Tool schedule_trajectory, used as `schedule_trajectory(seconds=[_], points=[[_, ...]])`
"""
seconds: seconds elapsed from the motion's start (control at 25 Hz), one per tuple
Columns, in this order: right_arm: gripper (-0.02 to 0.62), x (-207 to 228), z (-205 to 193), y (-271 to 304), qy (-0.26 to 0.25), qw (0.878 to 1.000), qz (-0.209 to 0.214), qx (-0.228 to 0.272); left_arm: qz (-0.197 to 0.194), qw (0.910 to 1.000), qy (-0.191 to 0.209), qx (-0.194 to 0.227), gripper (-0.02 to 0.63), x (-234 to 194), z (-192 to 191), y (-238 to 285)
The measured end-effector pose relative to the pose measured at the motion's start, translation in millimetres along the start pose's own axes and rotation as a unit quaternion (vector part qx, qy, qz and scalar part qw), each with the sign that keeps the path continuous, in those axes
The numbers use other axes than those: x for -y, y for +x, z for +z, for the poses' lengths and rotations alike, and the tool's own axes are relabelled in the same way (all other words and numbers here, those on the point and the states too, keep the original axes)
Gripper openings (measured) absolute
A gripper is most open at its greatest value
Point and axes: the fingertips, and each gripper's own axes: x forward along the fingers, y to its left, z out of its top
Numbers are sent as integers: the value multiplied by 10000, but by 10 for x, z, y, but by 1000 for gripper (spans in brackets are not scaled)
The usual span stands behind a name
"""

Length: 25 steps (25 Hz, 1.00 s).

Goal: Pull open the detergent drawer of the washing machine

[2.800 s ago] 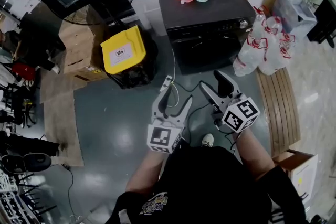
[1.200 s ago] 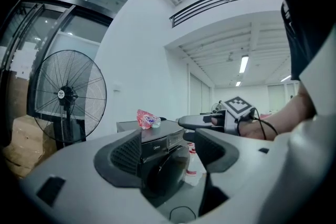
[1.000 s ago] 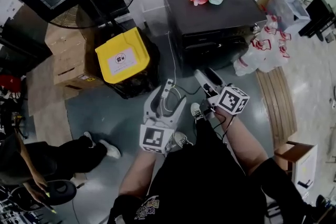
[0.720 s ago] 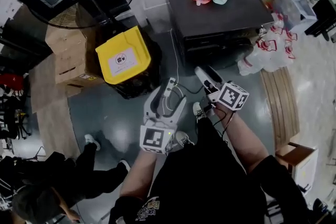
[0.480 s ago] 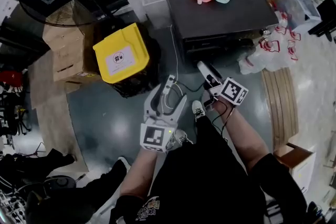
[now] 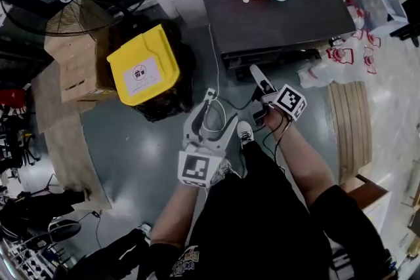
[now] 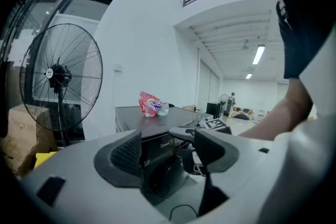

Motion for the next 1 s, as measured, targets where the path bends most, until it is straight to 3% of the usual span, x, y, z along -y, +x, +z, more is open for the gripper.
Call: schedule_trajectory(seconds=[0.44,1.0], points=[[468,416,241,376,476,9986,-213,20,-5,9995,-250,-216,288,-50,-153,431],[468,486,259,607,429,9991,-51,-35,50,9984,-458,-319,288,-157,-233,550]])
